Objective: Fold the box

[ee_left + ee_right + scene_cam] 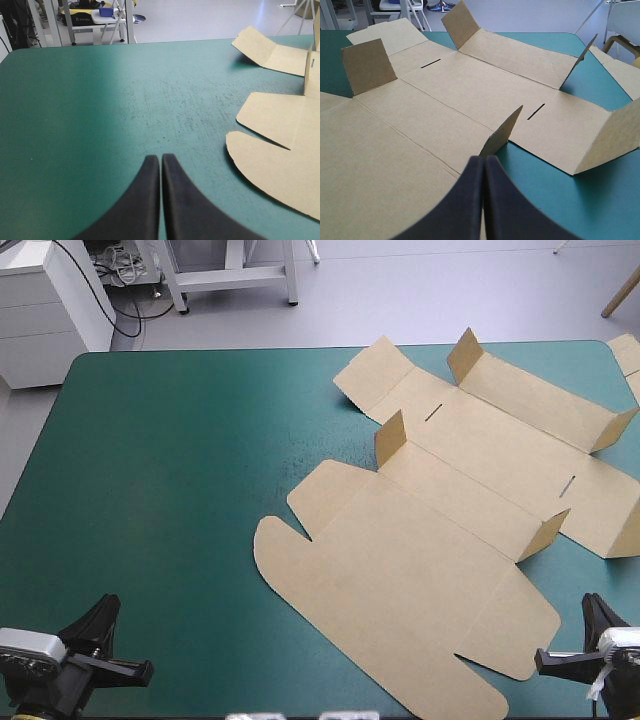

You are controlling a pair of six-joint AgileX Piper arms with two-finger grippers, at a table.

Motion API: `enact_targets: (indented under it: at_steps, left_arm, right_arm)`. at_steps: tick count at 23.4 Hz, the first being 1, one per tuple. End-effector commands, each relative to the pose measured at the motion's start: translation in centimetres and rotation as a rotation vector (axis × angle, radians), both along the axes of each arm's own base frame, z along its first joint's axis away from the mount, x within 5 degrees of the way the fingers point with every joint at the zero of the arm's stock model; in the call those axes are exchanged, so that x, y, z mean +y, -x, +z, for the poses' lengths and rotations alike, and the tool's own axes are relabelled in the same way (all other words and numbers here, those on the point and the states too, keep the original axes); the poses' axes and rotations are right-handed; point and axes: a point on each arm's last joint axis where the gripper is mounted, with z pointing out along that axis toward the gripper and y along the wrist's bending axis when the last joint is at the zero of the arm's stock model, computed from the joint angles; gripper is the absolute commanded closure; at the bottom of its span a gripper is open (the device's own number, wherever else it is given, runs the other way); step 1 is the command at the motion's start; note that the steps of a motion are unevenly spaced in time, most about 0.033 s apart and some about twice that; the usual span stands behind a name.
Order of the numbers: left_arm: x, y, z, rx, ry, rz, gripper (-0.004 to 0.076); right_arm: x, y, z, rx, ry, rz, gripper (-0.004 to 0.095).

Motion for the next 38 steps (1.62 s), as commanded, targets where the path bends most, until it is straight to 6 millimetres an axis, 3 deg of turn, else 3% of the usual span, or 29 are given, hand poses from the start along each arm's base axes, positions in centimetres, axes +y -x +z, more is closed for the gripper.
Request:
enact_targets:
  at_steps: [1, 6, 9, 12, 16, 19, 26, 29, 33, 35, 38]
  left_arm:
    - [0.0, 0.4, 1.3, -0.101, 0.033, -0.002, 0.0731]
    - [0.0, 0.4, 1.3, -0.101, 0.037, -0.001, 0.0731]
    - [0.0, 0.4, 1.3, -0.101, 0.037, -0.001, 0.0731]
    - [0.0, 0.4, 1.3, -0.101, 0.037, -0.001, 0.0731]
    - [0.0, 0.4, 1.3, -0.101, 0.037, -0.001, 0.0731]
    - [0.0, 0.4, 1.3, -0.101, 0.037, -0.001, 0.0731]
    - [0.0, 0.4, 1.3, -0.101, 0.037, -0.001, 0.0731]
    - [0.0, 0.4, 1.3, -0.101, 0.037, -0.001, 0.0731]
    - [0.0, 0.4, 1.3, -0.101, 0.037, -0.001, 0.0731]
    - [0.0, 0.4, 1.3, -0.101, 0.037, -0.001, 0.0731]
    - [0.0, 0.4, 1.3, -0.101, 0.037, -0.001, 0.0731]
  right_arm:
    - [0.0, 0.7, 1.6, -0.122, 0.014, -0.007, 0.0929]
    - [0.0, 0.7, 1.6, -0.122, 0.014, -0.007, 0.0917]
    - [0.0, 0.7, 1.6, -0.122, 0.014, -0.007, 0.0837]
    - [0.0, 0.7, 1.6, -0.122, 0.014, -0.007, 0.0624]
    - [-0.1, 0.7, 1.6, -0.122, 0.015, -0.007, 0.0181]
    - [-0.1, 0.7, 1.6, -0.122, 0.015, -0.007, -0.0014]
    - [-0.1, 0.6, 1.6, -0.108, -0.006, -0.013, -0.0018]
    - [-0.1, -0.7, 2.9, -0.005, -0.199, -0.059, -0.0018]
    - [-0.2, -4.5, 6.5, 0.178, -0.364, -0.139, -0.0018]
    - [-0.2, -8.4, 7.8, 0.336, -0.376, -0.182, -0.0018]
    - [-0.2, -12.5, 8.3, 0.427, -0.422, -0.223, -0.0018]
